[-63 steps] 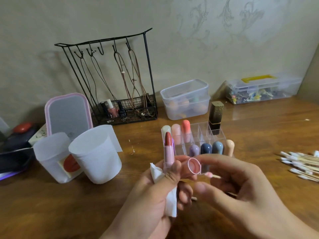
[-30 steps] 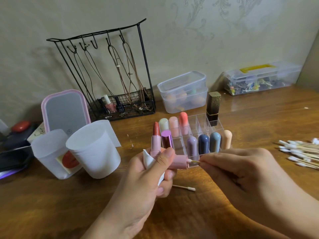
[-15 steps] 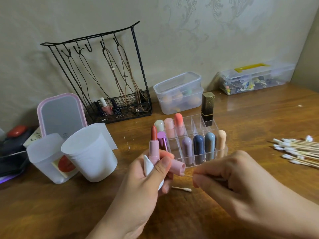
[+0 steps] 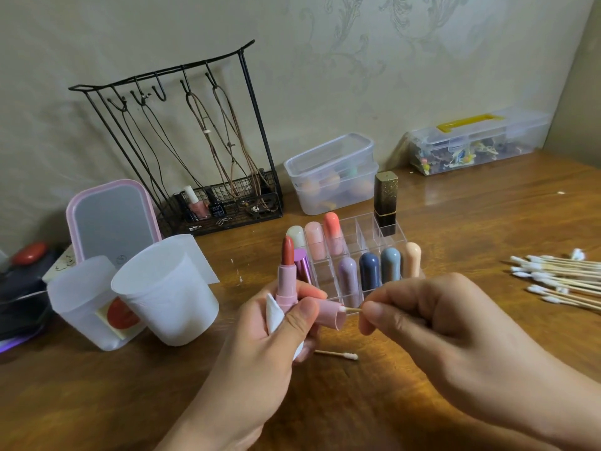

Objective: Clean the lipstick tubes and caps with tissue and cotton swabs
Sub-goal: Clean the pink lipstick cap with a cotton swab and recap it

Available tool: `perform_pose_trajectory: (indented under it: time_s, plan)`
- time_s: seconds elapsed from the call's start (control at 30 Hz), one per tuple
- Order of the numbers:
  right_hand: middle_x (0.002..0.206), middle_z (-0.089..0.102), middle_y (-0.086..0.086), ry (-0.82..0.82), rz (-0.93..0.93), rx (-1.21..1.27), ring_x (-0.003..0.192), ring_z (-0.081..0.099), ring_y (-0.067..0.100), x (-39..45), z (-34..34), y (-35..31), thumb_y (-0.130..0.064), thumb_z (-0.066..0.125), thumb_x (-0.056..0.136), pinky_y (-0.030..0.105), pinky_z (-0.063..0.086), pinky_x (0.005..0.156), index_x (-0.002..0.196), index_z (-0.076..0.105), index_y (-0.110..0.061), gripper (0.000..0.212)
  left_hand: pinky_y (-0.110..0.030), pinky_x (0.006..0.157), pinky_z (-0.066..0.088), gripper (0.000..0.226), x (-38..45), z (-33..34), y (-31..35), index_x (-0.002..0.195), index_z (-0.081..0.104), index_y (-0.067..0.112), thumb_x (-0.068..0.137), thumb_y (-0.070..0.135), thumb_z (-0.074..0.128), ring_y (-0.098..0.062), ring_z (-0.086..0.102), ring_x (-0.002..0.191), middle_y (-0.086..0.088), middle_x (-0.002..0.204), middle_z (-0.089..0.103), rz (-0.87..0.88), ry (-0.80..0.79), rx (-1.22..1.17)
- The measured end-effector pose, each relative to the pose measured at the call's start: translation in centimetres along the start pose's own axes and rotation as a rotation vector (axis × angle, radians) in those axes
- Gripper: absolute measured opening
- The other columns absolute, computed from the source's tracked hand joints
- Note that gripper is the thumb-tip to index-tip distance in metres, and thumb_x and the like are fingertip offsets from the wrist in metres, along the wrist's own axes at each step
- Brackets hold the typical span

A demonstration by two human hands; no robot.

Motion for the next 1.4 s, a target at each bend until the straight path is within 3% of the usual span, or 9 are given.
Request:
perform_pose_trajectory:
  time_s: [0.1,0.37,0.57,0.67,0.73,0.93,1.1,1.23,1.4]
  plan:
    - [0.044,0.047,-0.012,0.02,-0.014,-0.107,0.041,0.04,0.006,0.0,0.0,0.0,-0.028,0.059,0.093,0.008,0.029,0.044,0.072,0.069,-0.022,0.024,-0.018,0.052,0.043,0.041,0.0,-0.1,-0.1,0.094,0.068,0.029,0.063,0.055,0.063,-0.011,0.055,0.062,0.003,0.076,0.064,-0.043,-0.001,-0.02]
    - [0.06,0.054,-0.013,-0.014,-0.036,-0.31,0.053,0.048,0.007,-0.1,0.9,0.2,-0.027,0.058,0.094,0.014,0.034,0.047,0.072,0.065,-0.015,0.027,-0.021,0.056,0.045,0.042,0.3,-0.2,-0.1,0.101,0.065,0.015,0.071,0.044,0.062,-0.012,0.052,0.057,-0.002,0.076,0.066,-0.042,0.004,-0.062]
    - [0.06,0.048,0.003,-0.103,-0.079,-0.184,0.05,0.037,0.006,-0.1,1.1,-0.1,-0.028,0.057,0.096,0.017,0.028,0.046,0.075,0.062,-0.005,0.031,-0.024,0.058,0.044,0.024,0.2,0.3,0.2,0.078,0.071,0.029,0.066,0.047,0.061,-0.009,0.054,0.056,0.001,0.074,0.068,0.009,0.02,-0.081]
    - [0.053,0.045,-0.009,-0.081,-0.081,-0.111,0.05,0.039,0.003,-0.2,0.8,-0.2,-0.026,0.057,0.096,0.01,0.031,0.049,0.076,0.065,-0.009,0.028,-0.032,0.078,0.05,0.03,0.3,-0.2,-0.3,0.084,0.069,0.036,0.063,0.055,0.06,-0.01,0.065,0.081,0.005,0.085,0.07,0.037,0.039,-0.001]
    - [0.05,0.044,-0.012,-0.033,-0.094,-0.101,0.048,0.04,0.002,-0.2,0.6,-0.2,-0.027,0.057,0.097,0.007,0.031,0.049,0.075,0.066,-0.014,0.027,-0.037,0.083,0.052,0.029,0.3,-0.5,-0.1,0.085,0.068,0.038,0.065,0.056,0.059,-0.015,0.065,0.092,0.006,0.089,0.069,0.071,0.034,0.027]
    - [0.049,0.049,-0.021,0.152,-0.106,-0.243,0.046,0.048,0.001,-0.2,0.1,0.1,-0.028,0.058,0.094,0.005,0.031,0.046,0.075,0.069,-0.024,0.022,-0.019,0.062,0.049,0.027,0.1,-0.5,0.1,0.089,0.067,0.039,0.067,0.054,0.06,-0.012,0.064,0.079,0.007,0.086,0.068,0.079,0.014,0.076]
    - [0.059,0.054,-0.025,0.102,-0.05,-0.332,0.059,0.053,0.004,-0.4,0.9,0.7,-0.031,0.058,0.094,0.016,0.038,0.048,0.075,0.063,-0.025,0.021,-0.022,0.058,0.046,0.032,0.3,-0.4,0.2,0.091,0.067,0.03,0.071,0.055,0.067,-0.012,0.055,0.062,-0.004,0.08,0.063,0.063,-0.03,-0.001]
    - [0.056,0.048,-0.009,0.031,-0.071,-0.333,0.056,0.047,0.016,-0.5,1.5,0.4,-0.039,0.052,0.092,0.029,0.041,0.049,0.069,0.053,-0.021,0.03,-0.023,0.058,0.046,0.029,0.3,0.0,0.5,0.091,0.068,0.022,0.077,0.047,0.07,-0.016,0.054,0.06,-0.007,0.072,0.061,0.087,-0.054,-0.042]
    - [0.056,0.048,-0.007,-0.021,-0.111,-0.201,0.053,0.042,0.01,-0.3,1.4,-0.1,-0.037,0.053,0.091,0.022,0.035,0.049,0.071,0.06,-0.014,0.032,-0.023,0.06,0.049,0.027,0.2,0.0,0.4,0.088,0.069,0.024,0.077,0.048,0.07,-0.013,0.061,0.065,-0.004,0.075,0.064,0.107,-0.006,-0.012]
Point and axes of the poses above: each hand's wrist, its own x-axis towards the middle knuckle, its own z-axis out of the palm, y = z × x, the point moved 5 cm from there along x, towards the middle knuckle
